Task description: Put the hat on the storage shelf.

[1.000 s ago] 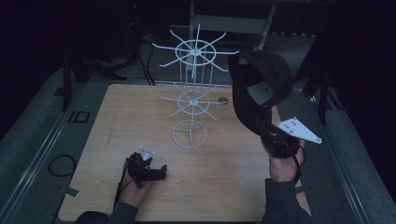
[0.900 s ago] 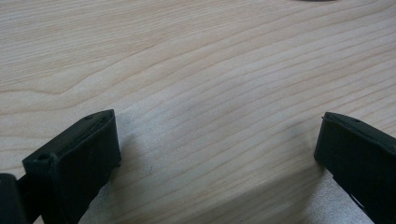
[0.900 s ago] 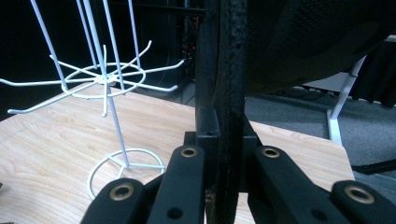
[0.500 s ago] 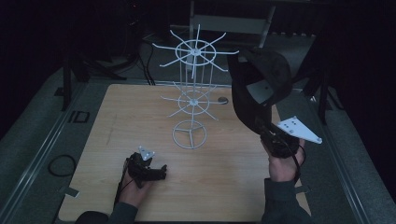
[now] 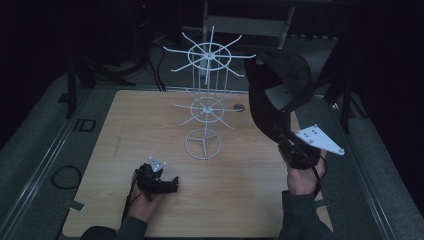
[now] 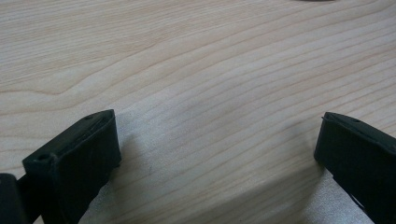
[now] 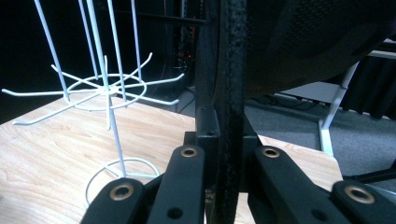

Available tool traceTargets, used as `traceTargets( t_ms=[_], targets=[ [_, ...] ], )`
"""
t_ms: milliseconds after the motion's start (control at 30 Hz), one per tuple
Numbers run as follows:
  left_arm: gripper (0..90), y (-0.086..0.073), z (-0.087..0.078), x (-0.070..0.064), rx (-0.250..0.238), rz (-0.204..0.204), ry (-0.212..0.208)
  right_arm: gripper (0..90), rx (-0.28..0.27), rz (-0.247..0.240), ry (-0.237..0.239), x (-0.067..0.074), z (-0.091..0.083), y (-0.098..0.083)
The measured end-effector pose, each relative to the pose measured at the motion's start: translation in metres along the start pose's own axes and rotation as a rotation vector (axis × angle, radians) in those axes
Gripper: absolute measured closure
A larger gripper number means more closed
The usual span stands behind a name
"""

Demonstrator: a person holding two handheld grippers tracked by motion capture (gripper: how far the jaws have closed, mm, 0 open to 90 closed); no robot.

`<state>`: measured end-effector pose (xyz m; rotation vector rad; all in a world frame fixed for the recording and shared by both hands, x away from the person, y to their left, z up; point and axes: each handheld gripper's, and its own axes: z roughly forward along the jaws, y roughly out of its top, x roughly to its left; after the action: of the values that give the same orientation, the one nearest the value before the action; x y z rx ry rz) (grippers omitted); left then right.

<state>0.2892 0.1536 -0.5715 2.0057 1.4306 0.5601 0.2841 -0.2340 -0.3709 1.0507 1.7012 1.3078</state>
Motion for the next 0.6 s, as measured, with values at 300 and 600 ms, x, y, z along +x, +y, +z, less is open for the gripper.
traceTargets(
  t_ms=[300,600],
  targets=[
    [0.1,0.0,0.0,-0.0001,0.0,0.0,0.0,86.5,-0.015,-0.005,0.001,0.0007,-0.0025,0.0025],
    [0.2,0.0,0.0,-0.0001,0.0,0.001,0.001,86.5,-0.008,-0.002,-0.016,-0.0016,0.001,0.0057]
  ],
)
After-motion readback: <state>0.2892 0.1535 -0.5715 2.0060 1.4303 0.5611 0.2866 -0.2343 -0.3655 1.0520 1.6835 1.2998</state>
